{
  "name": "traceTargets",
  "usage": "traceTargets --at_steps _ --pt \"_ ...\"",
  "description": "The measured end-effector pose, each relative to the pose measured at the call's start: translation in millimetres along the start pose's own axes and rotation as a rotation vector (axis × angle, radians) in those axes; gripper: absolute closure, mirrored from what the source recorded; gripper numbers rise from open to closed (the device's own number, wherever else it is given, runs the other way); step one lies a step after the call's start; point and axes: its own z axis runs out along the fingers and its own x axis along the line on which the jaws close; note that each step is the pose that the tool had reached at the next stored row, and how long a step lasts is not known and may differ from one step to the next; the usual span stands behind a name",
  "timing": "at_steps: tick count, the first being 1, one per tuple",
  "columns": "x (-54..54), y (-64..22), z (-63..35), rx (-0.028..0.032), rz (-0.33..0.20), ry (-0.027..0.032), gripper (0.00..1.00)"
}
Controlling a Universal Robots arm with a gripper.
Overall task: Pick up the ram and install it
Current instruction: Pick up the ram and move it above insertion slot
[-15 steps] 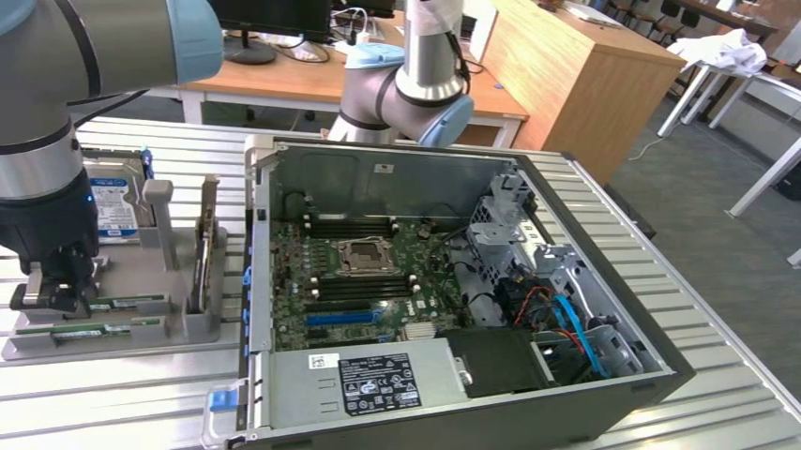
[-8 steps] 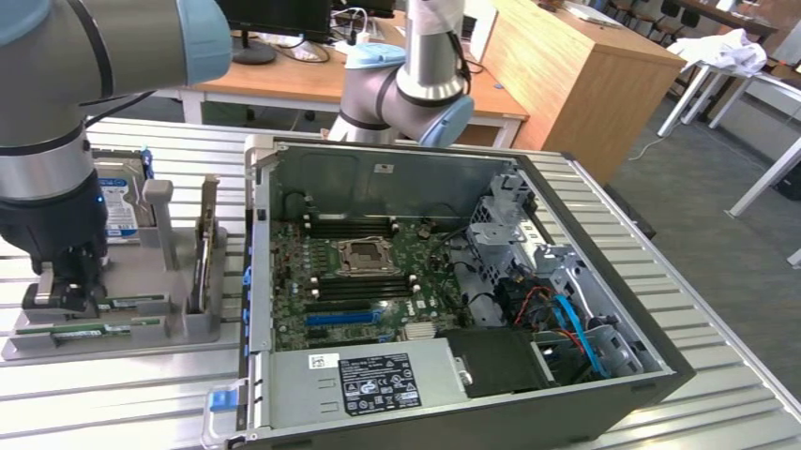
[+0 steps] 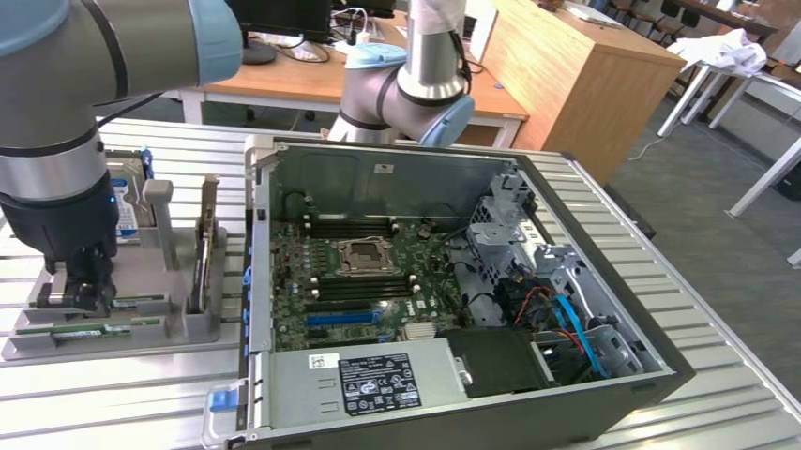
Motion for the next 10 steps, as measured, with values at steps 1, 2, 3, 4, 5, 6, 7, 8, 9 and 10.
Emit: traceTargets --at_steps 1,2,3,4,5,6,7,8,9,10 --pt "0.0 -0.2 0.0 -0.0001 0.000 -0.0003 0.69" --pt "0.0 -0.2 0.0 0.0000 0.000 -0.0003 0.69" --pt "0.0 -0.2 0.0 0.0000 0.000 -0.0003 0.69" --pt "0.0 -0.2 0.3 0.0000 0.000 -0.0003 0.69" --pt "0.0 -0.3 0.9 0.0001 0.000 -0.0004 0.69" --pt "0.0 -0.3 1.7 0.0001 0.000 -0.0004 0.69" --pt "0.1 -0.3 2.6 0.0000 0.000 -0.0003 0.69" --pt "0.1 -0.4 3.6 -0.0001 0.000 -0.0003 0.69" --pt "0.1 -0.4 4.7 -0.0001 0.000 -0.0004 0.69" --pt "0.1 -0.4 5.8 0.0000 0.000 -0.0003 0.69"
